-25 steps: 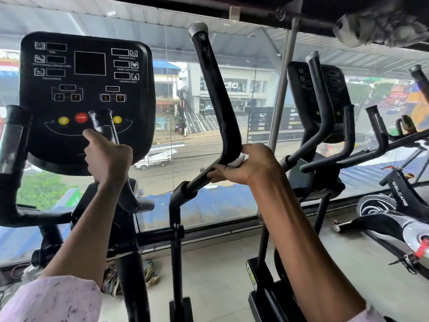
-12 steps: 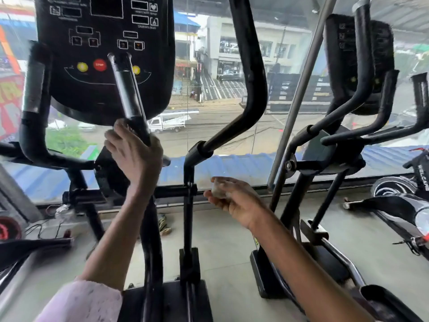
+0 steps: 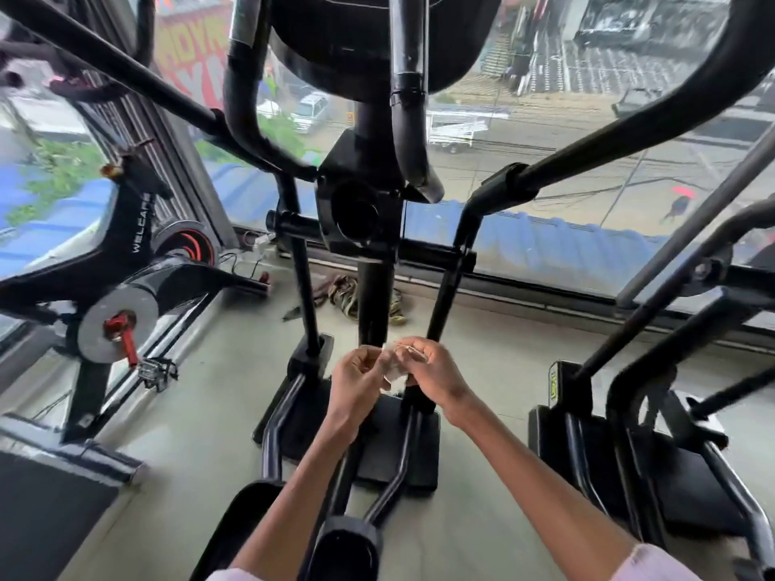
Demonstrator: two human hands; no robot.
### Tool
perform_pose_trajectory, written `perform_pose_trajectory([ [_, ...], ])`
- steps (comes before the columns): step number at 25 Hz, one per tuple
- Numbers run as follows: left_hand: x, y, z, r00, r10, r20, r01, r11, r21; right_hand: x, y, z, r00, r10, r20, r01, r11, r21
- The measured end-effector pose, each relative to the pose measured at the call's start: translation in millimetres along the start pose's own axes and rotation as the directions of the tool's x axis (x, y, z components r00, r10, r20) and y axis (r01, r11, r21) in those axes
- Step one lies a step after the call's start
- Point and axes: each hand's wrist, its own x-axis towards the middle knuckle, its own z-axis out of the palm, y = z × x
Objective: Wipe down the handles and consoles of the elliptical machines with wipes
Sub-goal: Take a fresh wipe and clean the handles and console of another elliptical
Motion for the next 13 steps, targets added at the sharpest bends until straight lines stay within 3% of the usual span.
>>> perform_pose_trajectory([
  [4, -24.4, -6.7, -8.7, 0.972, -0.136, -0.19, 0.117, 0.987, -0.11, -2.1, 9.8, 1.9, 0.979, 0.056, 0.196, -0.069, 0.996, 0.059],
  [8, -57.5, -7.4, 1.1, 0.888, -0.322, -0.328, 0.246, 0.936, -0.252, -11.7, 16.5, 5.9, 0.948, 0.018, 0.318, -0.068, 0.987, 0.148],
  [13, -97.5, -15.9, 14.7, 0.767, -0.572, -0.29, 0.354, 0.754, -0.553, -30.7, 39.2, 17.8, 0.861, -0.107, 0.497, 0.042, 0.989, 0.14],
])
